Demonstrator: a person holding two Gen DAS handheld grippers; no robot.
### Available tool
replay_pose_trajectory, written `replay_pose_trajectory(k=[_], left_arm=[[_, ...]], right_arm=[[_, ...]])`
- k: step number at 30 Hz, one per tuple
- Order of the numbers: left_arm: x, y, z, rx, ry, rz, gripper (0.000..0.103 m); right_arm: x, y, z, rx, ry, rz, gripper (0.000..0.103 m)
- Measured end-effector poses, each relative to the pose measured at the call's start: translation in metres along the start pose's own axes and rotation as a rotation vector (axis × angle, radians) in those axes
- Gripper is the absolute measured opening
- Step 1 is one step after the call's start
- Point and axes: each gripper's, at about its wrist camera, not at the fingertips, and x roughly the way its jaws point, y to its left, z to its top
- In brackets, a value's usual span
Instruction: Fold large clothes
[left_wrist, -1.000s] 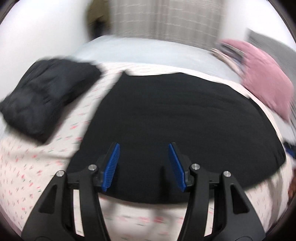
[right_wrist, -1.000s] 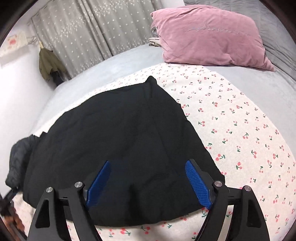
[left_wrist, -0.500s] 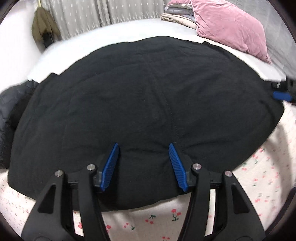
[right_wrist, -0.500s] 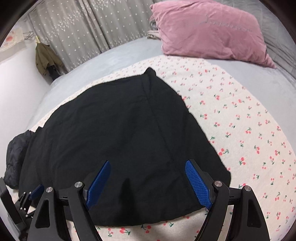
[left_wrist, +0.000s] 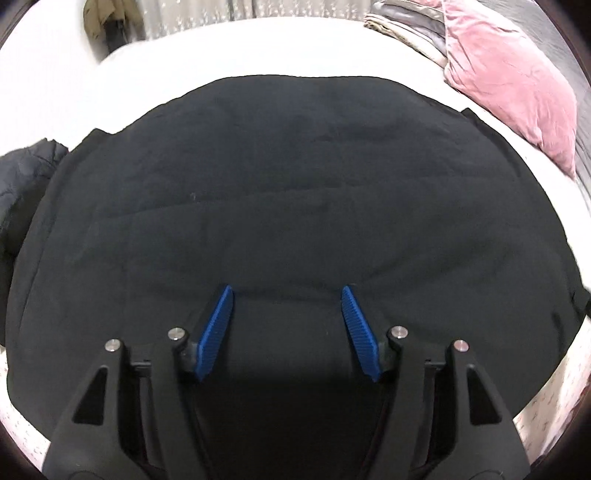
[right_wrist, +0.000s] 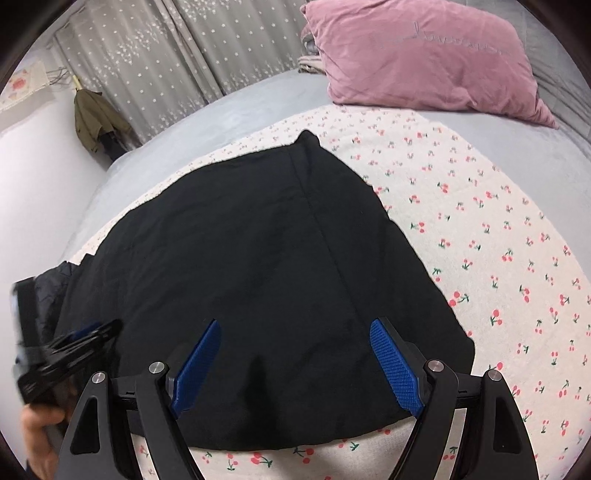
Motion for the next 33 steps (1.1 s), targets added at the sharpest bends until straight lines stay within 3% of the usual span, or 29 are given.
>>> replay_pose_trajectory(k=[3,8,12,16,25,30,33], left_arm=[[-0.003,0.008,0.024,-0.044,0.014,-0.045,0.063],[0.003,0.005,0.075,-0.042,-0.037,-0.018,0.063],[0.051,0.007,0.099,-0.072,0.028,0.028,0.065],[0.068,0.013,0.088,-0.108,-0.026,0.015,0.069],[0.049,0.028,0.087,-0.131,-0.012,-0.025,0.069],[-0.007,0.047,0.041,-0.105,-0.053,-0.053,0.069],[-0.038,0.051,0.001,-0.066,-0.068,-0.064,0.069]], right_arm=[[0.000,-0.002,0.002,0.029,0.009,0.037,0.084],[-0.002,0.001,0.002,0.047,0.011,0.087,0.084],[0.001,0.000,0.001,0.059,0.018,0.080,0.084],[0.007,-0.008,0.002,0.092,0.038,0.094,0.084],[-0.008,-0.026,0.001,0.160,-0.015,0.091,0.084],[-0.032,-0.055,0.003,0.249,-0.101,0.056,0.084],[-0.035,-0.078,-0.001,0.362,-0.108,0.027,0.084]])
